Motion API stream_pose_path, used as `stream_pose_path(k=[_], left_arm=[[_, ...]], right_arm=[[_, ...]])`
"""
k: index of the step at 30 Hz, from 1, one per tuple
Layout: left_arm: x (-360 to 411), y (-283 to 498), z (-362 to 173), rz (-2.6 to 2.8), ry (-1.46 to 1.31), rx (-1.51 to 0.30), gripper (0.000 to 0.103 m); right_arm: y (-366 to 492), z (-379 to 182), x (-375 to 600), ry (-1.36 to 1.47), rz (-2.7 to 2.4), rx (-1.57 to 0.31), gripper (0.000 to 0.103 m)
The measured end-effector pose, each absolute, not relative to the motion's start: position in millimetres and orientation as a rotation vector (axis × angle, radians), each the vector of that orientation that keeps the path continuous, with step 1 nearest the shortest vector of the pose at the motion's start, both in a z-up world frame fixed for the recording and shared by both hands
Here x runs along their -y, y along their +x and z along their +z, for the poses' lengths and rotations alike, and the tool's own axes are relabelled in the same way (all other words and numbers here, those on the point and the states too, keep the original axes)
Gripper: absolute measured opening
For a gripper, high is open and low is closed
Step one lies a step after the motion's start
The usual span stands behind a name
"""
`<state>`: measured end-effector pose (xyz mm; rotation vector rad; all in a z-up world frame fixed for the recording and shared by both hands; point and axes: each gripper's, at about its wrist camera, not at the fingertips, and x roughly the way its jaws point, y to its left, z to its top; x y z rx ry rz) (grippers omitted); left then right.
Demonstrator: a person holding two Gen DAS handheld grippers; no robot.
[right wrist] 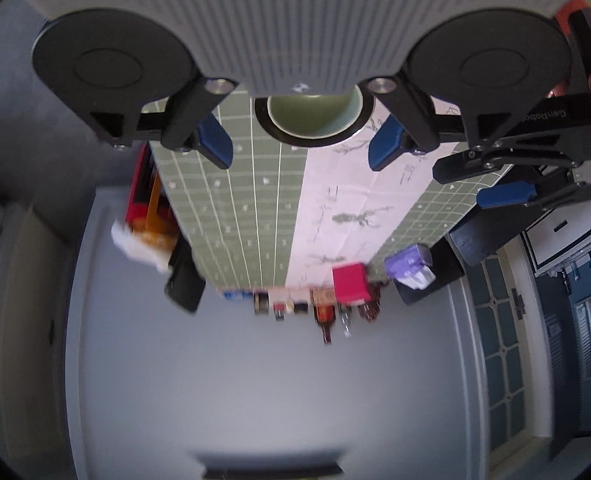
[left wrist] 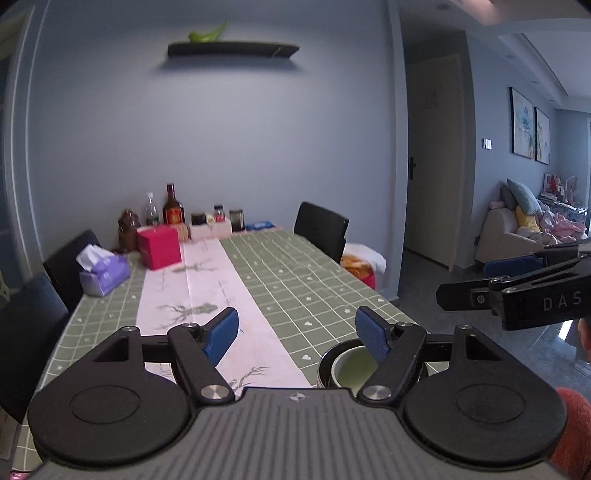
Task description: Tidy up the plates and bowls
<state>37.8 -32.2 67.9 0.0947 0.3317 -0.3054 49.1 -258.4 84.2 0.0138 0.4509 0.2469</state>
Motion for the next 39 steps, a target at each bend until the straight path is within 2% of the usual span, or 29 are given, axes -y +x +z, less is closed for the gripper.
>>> stream_pose_path(k=[3,7,18,30,39], left_arm=[[30,16,66,-0.3,0.077,-0.285,0.087],[27,-7,62,-0.25,0.079,-0.253,0.092],[31,-48,42,-0.154,0.14,-0.215,0.092],[20,-39,-6,-0.143,0.088,-0.421,0.092],[23,-44,-18,-0.126,0.117,-0.464,0.092]], right_arm=[[19,80,255,-0.003,0.25,-0.372,0.09],[-14,74,252,0.002,0.228,-0.307,0.092],[-84,49,234,0.009,0.135,-0.218,0.097],[-87,8,233,0.024,0.083,-0.334,0.098],[-82,-16,221,-0.008,0.103,-0.406,0.098]])
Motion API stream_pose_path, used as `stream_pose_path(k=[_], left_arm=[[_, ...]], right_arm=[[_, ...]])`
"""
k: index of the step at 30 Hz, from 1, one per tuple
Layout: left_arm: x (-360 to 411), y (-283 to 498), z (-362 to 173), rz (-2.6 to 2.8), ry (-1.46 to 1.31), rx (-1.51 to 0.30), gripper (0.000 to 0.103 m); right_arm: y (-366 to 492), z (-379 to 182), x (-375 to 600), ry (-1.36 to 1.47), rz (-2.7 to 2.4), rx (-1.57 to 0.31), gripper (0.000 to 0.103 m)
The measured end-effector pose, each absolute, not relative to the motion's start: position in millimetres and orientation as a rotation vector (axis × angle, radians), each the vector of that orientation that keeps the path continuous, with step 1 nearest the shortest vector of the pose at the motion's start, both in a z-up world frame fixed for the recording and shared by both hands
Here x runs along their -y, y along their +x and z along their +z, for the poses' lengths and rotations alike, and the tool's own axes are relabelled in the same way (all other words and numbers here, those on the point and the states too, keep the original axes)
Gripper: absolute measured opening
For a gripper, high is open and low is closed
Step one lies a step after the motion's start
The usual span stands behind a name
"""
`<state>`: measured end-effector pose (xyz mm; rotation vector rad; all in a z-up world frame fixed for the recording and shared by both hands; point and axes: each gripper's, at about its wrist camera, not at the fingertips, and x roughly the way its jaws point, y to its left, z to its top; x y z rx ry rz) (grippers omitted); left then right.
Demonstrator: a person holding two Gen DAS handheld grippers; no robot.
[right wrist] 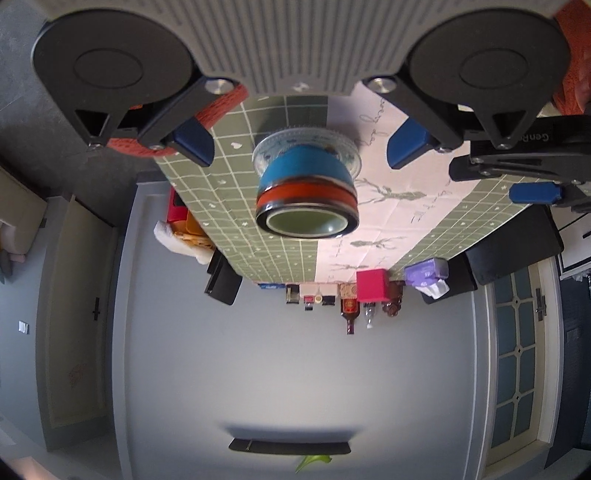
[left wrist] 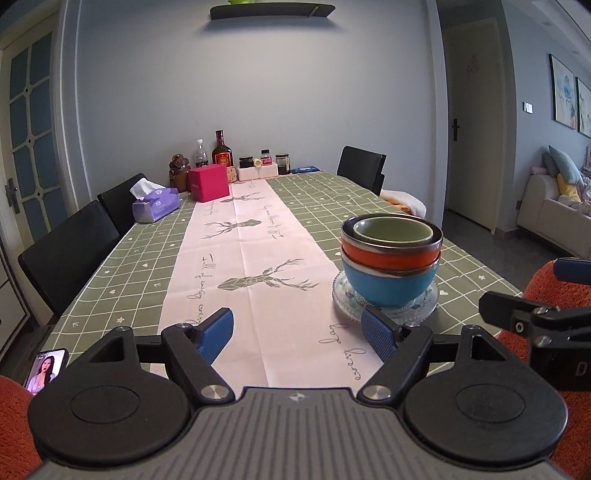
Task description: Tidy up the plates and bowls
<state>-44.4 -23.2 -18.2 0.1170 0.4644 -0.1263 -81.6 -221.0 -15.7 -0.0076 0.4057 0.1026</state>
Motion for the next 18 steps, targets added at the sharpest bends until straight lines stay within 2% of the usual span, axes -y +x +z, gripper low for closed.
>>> stream_pose_path(k=[18], left_arm=[[23.9,-44.1,-20.5,-0.119,0.136,-0.48,0.092]], right_arm=[[-76.3,-22.6,217.5,-0.001,0.107,-0.457,0.098]])
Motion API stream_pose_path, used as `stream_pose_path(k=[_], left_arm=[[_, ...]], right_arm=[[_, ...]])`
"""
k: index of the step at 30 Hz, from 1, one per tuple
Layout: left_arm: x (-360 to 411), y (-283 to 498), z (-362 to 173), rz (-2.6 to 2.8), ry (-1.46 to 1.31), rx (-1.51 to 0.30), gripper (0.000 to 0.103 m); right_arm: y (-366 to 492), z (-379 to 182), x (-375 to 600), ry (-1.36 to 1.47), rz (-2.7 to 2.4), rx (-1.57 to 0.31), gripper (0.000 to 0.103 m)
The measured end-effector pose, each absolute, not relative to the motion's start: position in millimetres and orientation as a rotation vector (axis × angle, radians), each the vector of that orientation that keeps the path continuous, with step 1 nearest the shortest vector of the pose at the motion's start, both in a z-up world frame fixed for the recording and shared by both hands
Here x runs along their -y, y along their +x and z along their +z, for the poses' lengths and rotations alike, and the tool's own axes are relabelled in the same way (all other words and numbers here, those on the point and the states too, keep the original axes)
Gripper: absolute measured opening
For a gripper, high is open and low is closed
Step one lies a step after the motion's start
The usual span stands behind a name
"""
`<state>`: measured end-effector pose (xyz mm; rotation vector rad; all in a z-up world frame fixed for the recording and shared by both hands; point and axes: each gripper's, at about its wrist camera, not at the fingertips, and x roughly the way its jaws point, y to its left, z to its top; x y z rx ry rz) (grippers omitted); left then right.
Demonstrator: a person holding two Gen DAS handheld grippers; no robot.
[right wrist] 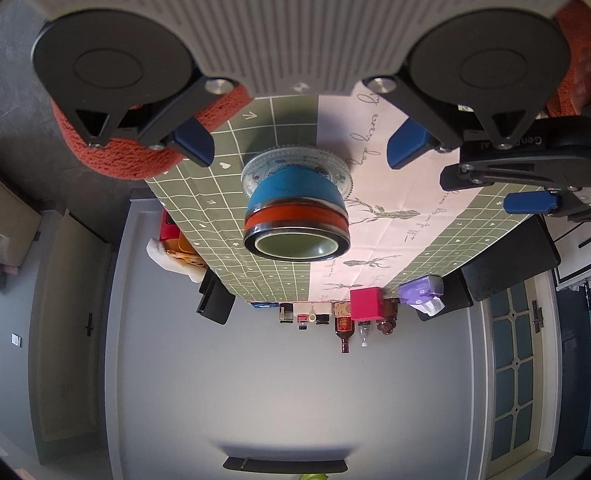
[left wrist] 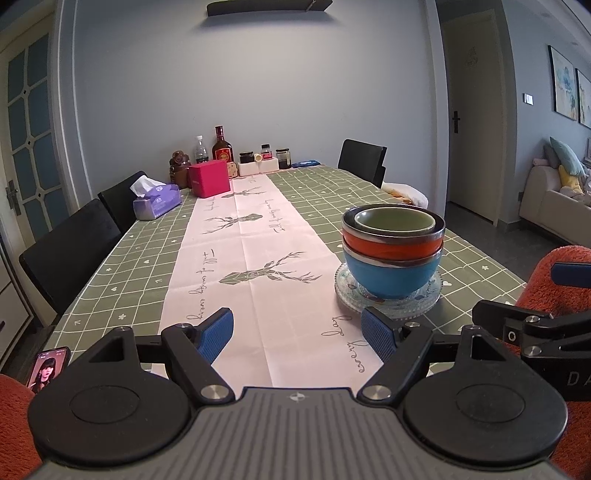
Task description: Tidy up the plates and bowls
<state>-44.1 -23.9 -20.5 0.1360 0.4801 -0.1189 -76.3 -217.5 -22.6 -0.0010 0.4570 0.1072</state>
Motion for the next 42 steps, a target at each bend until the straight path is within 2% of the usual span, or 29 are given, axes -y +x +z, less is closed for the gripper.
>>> stream_pose_path(k=[42], left_arm=[[20.3,-42.8,-20.2,-0.09,0.129,-0.487,0.092]], right_arm=[[-73.0,-25.2,216.7,-0.004,0.093,-0.468,0.098]])
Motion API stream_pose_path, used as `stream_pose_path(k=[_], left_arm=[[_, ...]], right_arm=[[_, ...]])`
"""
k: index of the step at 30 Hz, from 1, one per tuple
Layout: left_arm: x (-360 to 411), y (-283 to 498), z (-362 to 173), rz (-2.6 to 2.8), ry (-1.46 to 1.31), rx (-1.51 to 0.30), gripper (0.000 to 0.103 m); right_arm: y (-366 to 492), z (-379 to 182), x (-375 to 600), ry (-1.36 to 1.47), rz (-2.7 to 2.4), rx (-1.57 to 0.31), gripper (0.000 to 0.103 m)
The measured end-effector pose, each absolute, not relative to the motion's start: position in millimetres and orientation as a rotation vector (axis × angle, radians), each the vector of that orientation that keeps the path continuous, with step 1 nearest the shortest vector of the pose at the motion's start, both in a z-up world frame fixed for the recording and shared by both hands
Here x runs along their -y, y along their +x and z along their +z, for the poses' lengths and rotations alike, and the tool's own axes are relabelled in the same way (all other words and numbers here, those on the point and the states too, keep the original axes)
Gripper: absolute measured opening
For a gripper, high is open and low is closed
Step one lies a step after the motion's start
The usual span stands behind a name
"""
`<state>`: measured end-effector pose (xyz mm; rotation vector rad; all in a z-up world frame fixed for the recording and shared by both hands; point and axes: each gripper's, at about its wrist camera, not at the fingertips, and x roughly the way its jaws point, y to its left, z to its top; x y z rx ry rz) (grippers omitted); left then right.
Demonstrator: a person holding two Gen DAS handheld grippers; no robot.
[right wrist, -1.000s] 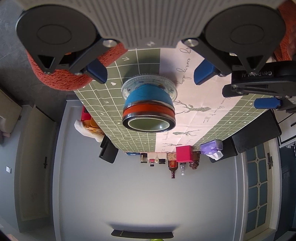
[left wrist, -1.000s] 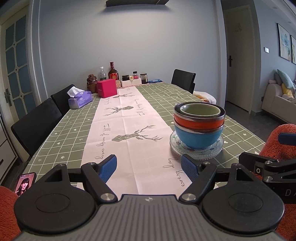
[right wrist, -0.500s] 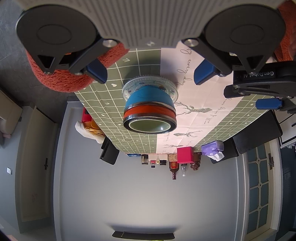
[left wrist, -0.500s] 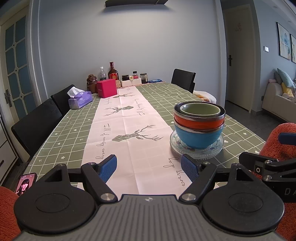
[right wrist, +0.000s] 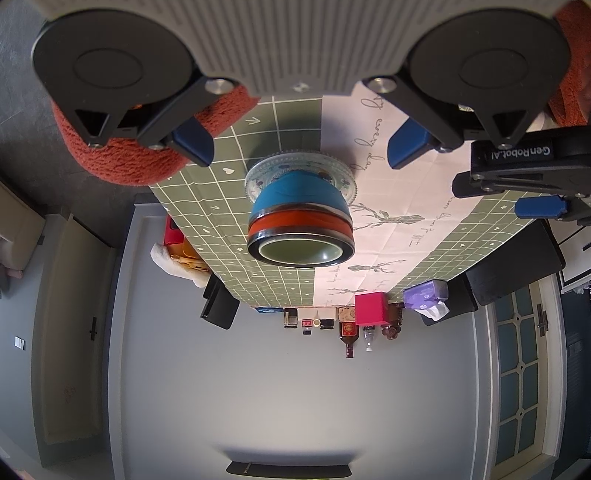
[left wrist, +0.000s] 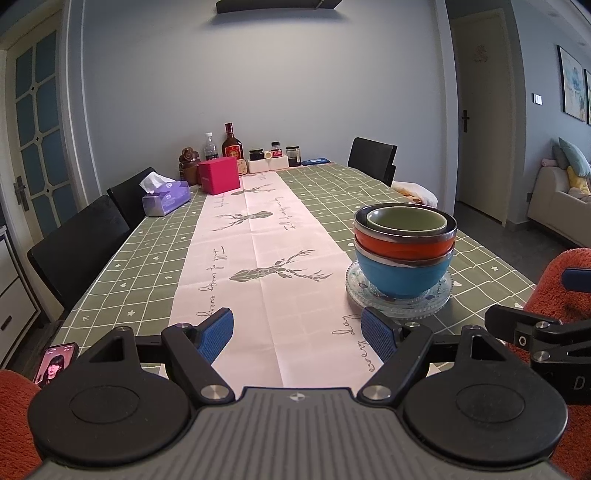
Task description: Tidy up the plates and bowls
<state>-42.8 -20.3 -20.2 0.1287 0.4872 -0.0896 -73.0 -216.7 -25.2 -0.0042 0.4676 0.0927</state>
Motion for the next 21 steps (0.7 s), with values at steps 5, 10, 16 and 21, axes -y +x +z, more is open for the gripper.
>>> stream_pose_path(k=[5,10,16,21], left_arm=[[20.5,-42.7,-19.1,-0.09,0.13,-0.485,0.092],[20.8,-42.9,-18.7,-0.091,0.131,-0.485,0.092],[21.2,-43.0,-18.9,-0.089,0.131,-0.485,0.092],[20.9,-43.0,-18.9,-0.091,0.13,-0.485,0.092]], right_arm=[[-73.7,-25.1,216.6,-0.005,0.093,-0.467,0.098],[-73.8,-25.1,216.6,-0.004,0.093,-0.467,0.098],[-74.0,-25.1,216.5,-0.003,0.092,-0.467,0.099],[-74.6,-24.7,216.3,-0.004,0.092,-0.465,0.099]])
